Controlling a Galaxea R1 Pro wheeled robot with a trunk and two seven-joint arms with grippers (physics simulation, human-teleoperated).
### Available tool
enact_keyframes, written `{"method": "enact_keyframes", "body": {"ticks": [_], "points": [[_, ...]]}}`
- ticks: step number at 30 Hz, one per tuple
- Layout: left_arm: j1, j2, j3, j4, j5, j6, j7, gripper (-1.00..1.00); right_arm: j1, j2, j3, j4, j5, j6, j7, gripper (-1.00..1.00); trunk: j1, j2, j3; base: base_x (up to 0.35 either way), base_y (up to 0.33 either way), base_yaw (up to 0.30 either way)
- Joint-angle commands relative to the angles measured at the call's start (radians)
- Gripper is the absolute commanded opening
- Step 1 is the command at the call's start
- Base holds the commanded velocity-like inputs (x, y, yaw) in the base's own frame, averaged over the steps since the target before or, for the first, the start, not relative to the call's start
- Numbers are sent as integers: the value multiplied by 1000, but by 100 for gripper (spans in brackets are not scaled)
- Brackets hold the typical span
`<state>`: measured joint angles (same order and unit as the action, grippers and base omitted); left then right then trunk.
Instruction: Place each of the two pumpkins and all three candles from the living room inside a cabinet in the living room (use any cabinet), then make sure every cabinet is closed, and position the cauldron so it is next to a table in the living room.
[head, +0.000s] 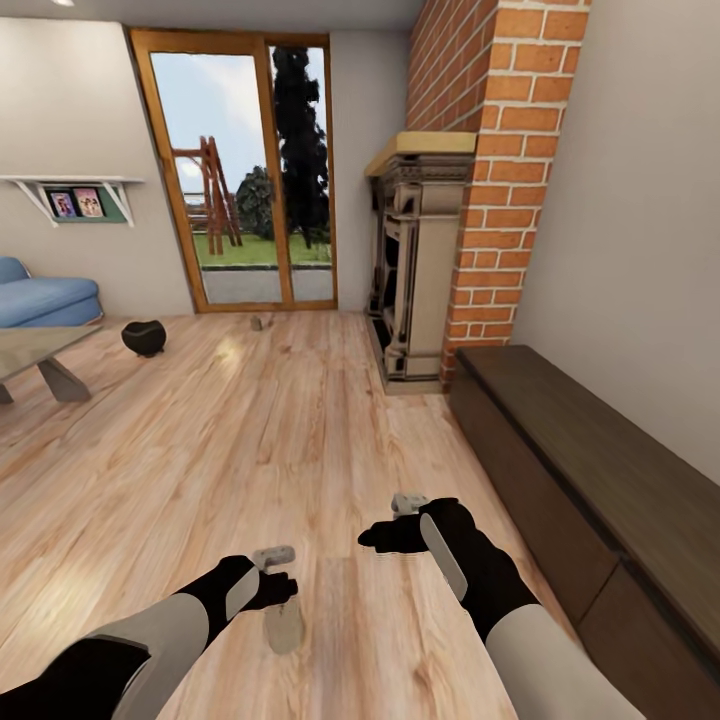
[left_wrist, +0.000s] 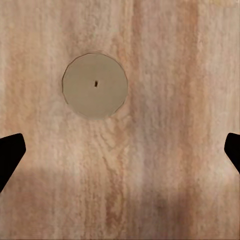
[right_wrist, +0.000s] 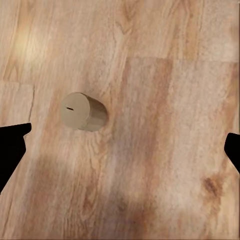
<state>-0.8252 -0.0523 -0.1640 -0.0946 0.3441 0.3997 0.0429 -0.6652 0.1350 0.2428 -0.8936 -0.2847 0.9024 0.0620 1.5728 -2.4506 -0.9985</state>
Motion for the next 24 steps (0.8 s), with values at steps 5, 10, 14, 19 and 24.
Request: {"method": "enact_keyframes", "body": {"ticks": [5, 10, 14, 19, 24], "points": [[0, 0, -8, -2, 10, 5, 5, 100, -1, 0, 0, -1, 7, 4, 6, 100, 0, 0, -1, 329, 0, 0], [0, 0, -8, -2, 10, 5, 5, 100, -1, 0, 0, -1, 7, 4, 6, 100, 0, 0, -1, 193, 0, 0], [0, 1, -8, -2, 11, 6, 5, 100, -1, 0, 0, -1, 7, 3, 6, 100, 0, 0, -1, 39, 0, 0], [0, 1, -8, -2, 11, 15, 6, 100, -1, 0, 0, -1, 7, 4, 5, 100, 16, -28, -14, 8, 0, 0], [0, 3, -6, -2, 12, 34, 6, 100, -1, 0, -1, -1, 7, 4, 5, 100, 28, -50, -31, 1, 0, 0]]}}
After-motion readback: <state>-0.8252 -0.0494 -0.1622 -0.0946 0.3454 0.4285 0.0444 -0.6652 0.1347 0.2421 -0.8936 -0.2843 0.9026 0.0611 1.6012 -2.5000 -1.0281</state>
